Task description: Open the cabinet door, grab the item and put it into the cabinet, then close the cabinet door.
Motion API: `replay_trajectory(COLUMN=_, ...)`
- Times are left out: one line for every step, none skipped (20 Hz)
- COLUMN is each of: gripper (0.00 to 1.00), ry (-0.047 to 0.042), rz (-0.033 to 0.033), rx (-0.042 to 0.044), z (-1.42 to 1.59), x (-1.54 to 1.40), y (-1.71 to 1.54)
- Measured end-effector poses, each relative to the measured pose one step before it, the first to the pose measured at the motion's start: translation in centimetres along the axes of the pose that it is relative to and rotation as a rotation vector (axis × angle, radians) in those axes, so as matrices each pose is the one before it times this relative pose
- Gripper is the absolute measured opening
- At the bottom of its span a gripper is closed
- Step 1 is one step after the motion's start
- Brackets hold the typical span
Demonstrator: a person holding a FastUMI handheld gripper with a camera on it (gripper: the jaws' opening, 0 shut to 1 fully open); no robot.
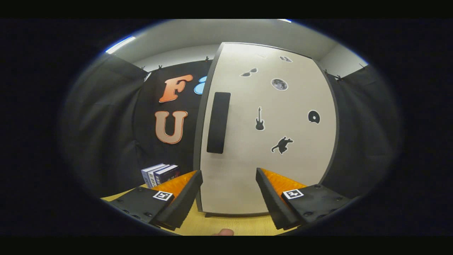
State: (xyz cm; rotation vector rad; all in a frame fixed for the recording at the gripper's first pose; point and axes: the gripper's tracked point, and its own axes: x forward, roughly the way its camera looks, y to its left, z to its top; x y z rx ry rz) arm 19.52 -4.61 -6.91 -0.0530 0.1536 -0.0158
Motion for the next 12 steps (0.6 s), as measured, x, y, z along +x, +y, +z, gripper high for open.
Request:
replay_trajectory(gripper=0.97, ry=-0.005, rz=0.01355, rx=0.00264, z=0.405, x=-1.487, y=0.056)
replay_trajectory(gripper=0.98, ry=-0.00527, rz=0.01451, rx=0.00468, z=0.343, x=-1.497, y=0.018)
replay_trajectory(gripper=0.98, ry=-0.0019, rz=0.01244, rx=0.00387, z=0.157, x=-1.503, y=-0.155)
replay_trajectory(gripper=0.97, ry=0.00095, rz=0.01105, rx=0.00132, z=0.088, x=-1.512, y=-0.138)
replay_trajectory(gripper=0.97, ry=0.00099, rz=0.00313, rx=0.00161, z=0.089, x=-1.625, y=-0.288)
replay_trajectory(gripper=0.97, ry=0.00446, rz=0.00387, rx=0.00251, z=0.001, x=-1.512, y=-0.259)
replay_trajectory(gripper=0.97, ry=0.00666, rz=0.00478, rx=0.00052, z=-0.089, x=-1.523, y=-0.241)
replay_trajectory(gripper=0.97, ry=0.00327, rz=0.00143, rx=-0.00275, z=-0.045, x=-1.379, y=-0.352)
replay_trajectory(gripper=0.97, ry=-0.00454, rz=-0.00123, rx=-0.00375, z=0.143, x=-1.321, y=-0.357)
replay_trajectory(gripper=0.97, ry=-0.00439, rz=0.00168, rx=0.00225, z=0.065, x=-1.193, y=-0.253)
replay_trajectory(gripper=0.97, ry=-0.00586, rz=0.00537, rx=0.00655, z=0.051, x=-1.293, y=-0.131)
replay_trajectory(gripper=0.97, ry=-0.00674, rz=0.00839, rx=0.00546, z=0.11, x=-1.068, y=-0.047)
